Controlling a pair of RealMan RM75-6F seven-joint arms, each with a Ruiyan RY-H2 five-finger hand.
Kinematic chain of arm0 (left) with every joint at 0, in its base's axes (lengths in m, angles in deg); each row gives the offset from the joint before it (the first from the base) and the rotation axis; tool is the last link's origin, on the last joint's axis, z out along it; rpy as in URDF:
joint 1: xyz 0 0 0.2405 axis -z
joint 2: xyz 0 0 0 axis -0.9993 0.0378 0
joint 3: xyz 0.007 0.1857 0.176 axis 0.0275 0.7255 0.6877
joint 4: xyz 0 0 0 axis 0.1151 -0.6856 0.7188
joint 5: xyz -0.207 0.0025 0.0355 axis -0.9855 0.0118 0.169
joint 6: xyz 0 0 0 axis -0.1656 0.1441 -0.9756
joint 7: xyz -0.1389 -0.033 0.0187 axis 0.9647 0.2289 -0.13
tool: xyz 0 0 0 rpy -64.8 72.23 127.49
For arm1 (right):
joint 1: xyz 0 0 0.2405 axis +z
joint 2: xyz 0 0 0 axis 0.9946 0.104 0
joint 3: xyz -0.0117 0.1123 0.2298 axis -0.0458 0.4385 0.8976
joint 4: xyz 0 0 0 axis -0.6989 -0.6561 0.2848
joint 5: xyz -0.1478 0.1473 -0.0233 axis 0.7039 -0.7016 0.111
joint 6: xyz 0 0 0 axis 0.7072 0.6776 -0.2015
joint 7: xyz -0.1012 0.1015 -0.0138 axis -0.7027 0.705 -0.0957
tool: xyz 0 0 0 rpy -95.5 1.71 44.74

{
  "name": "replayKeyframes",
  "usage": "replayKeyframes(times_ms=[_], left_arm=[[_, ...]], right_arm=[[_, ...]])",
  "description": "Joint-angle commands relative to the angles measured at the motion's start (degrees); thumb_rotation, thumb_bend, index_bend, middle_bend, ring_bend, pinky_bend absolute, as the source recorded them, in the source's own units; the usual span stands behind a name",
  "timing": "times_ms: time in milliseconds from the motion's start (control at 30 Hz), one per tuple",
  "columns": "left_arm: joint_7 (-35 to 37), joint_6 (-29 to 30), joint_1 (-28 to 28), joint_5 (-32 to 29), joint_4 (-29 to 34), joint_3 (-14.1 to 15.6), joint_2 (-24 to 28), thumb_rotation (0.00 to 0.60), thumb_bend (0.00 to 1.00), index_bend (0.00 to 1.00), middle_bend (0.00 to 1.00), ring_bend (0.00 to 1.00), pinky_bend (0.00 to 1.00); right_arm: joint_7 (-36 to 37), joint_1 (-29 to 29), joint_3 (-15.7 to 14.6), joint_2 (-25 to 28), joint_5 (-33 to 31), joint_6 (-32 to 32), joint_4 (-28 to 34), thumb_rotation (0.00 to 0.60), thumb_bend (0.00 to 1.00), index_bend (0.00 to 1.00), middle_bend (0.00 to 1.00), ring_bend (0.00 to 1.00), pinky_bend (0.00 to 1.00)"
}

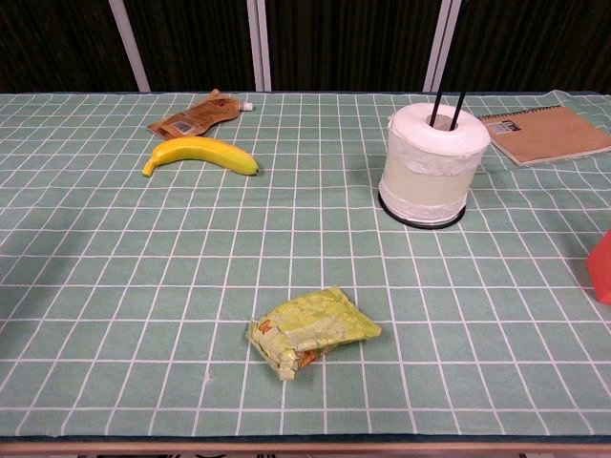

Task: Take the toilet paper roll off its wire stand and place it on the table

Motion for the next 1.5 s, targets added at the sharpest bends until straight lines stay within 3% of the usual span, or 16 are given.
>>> replayKeyframes(times_ms=[33,300,467,833,1233,1500], left_arm=[[0.3,0.3,-0.2,0.0,0.1,-0.1,0.2,0.600,0.23,0.10,0.00,0.00,0.00],[0.9,0.7,-0.4,0.0,0.1,-0.1,0.5,0.600,0.23,0.10,0.00,0.00,0.00],[0.7,0.2,-0.2,-0.5,0.0,-0.2,0.4,0.600,0.23,0.10,0.00,0.00,0.00],[0.2,-0.4,0.0,-1.3,0.0,-0.5,0.2,0.600,0.23,0.10,0.00,0.00,0.00],[0.6,-0.6,0.0,-1.9,0.0,-0.7,0.5,0.600,0.23,0.10,0.00,0.00,0.00],[0.7,-0.7,0.0,-2.2,0.0,-0.8,0.6,0.600,0.23,0.10,0.00,0.00,0.00]], right_arm=[[6.4,0.9,-0.8,0.4,-1.0,-3.5,3.2,0.600,0.00,0.00,0.00,0.00,0.00],[26.7,10.0,4.7,1.3,-8.4,-18.2,7.9,0.600,0.00,0.00,0.00,0.00,0.00],[33.9,15.5,9.1,-0.8,-14.3,-26.0,7.2,0.600,0.00,0.00,0.00,0.00,0.00],[31.6,23.7,13.5,-11.9,-24.8,-34.4,0.1,0.600,0.00,0.00,0.00,0.00,0.00],[27.5,29.8,16.8,-24.4,-31.5,-36.6,-11.3,0.600,0.00,0.00,0.00,0.00,0.00],[26.0,32.4,18.2,-29.0,-35.0,-39.4,-17.4,0.600,0.00,0.00,0.00,0.00,0.00]])
